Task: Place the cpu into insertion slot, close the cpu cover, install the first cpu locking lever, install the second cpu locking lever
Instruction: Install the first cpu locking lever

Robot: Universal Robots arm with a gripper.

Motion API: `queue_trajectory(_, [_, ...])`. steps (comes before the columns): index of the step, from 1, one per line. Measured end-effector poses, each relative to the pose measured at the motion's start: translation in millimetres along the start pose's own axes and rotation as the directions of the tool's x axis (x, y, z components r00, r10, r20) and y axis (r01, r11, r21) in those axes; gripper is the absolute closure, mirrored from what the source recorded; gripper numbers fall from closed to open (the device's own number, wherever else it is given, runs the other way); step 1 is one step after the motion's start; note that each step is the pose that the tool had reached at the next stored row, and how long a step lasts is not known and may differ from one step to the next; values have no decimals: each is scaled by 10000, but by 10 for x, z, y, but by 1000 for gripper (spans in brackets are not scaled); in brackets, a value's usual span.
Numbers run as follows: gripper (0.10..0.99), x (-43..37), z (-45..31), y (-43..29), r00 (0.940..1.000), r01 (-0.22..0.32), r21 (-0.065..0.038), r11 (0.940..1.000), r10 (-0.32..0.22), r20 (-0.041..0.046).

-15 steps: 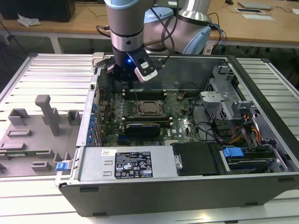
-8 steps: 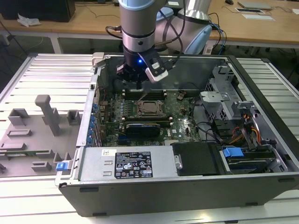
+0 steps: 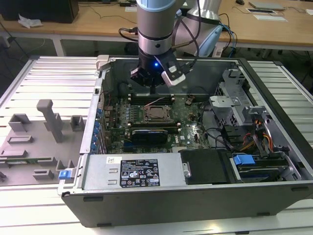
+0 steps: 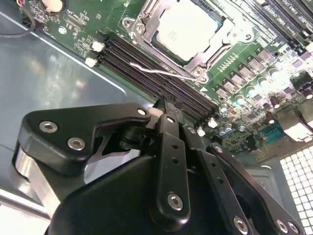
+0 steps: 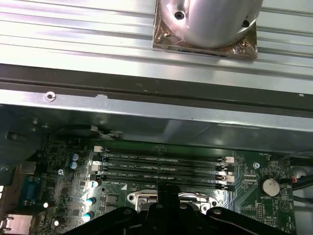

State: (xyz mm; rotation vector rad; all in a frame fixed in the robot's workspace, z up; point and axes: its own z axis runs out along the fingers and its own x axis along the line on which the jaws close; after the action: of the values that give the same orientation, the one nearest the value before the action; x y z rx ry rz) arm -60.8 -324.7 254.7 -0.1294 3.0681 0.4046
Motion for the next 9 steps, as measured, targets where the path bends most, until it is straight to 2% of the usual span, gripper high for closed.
queue_trajectory(1, [980,0,0,0,10000,2,0,10000,-2,8])
queue_trajectory(2, [980,1,1,0,10000,20,6,10000,-20,71])
queue_trajectory(3, [980,6,5,-1,9994,87,33,10000,-88,321])
queue_trajectory(4, [980,12,7,-1,9980,166,74,9998,-170,615])
queue_trajectory(6, [980,20,10,-1,9945,271,152,9995,-285,1009])
queue_trajectory(8, [980,30,12,-1,9910,343,208,9992,-367,1284])
queue_trajectory(9, [980,37,14,-1,9898,365,227,9991,-392,1373])
